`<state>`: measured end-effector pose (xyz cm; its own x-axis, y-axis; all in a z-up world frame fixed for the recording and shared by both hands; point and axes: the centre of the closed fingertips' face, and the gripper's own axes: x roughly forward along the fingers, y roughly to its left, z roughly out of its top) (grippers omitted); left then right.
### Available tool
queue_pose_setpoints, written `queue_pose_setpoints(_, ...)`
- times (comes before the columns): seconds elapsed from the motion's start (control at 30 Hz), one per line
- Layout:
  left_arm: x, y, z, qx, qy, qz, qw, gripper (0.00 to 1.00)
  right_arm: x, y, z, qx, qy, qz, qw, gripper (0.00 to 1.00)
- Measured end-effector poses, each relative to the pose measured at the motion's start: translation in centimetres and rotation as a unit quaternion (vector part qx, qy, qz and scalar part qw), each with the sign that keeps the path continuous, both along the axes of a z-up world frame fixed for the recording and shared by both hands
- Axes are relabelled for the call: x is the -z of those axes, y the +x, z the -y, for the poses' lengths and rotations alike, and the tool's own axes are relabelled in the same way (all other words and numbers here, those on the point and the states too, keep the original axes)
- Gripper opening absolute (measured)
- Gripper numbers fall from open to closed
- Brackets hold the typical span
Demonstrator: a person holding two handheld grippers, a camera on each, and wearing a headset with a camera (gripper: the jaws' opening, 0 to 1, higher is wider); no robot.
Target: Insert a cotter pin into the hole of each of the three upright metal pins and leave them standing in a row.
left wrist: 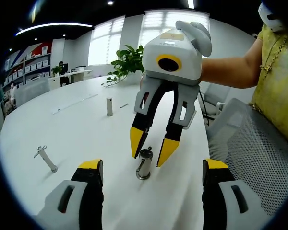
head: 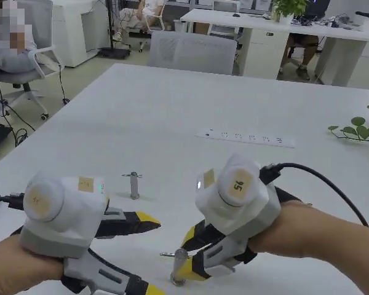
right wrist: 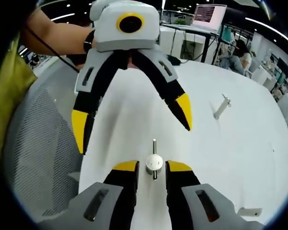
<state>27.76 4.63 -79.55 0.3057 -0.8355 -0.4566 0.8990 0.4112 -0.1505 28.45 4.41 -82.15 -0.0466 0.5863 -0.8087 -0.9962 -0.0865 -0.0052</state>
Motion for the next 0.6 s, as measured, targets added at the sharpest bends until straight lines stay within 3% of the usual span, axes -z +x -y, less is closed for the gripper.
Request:
queue_pose_setpoints(0.33, -0.6, 0.2, -1.4, -0.067, -0.031, 0.009, 0.9972, 0.89, 0.4, 0.1, -0.6, 0.004, 0.014, -0.001, 0.9999, 0.23)
queue_pose_setpoints(0.6, -0.4, -0.9, -2.9, -0.104, -0.043, 0.005, 0.9937, 0.88, 0.9, 0.1, -0.6, 0.013, 0.026, -0.009, 0.9995, 0.21)
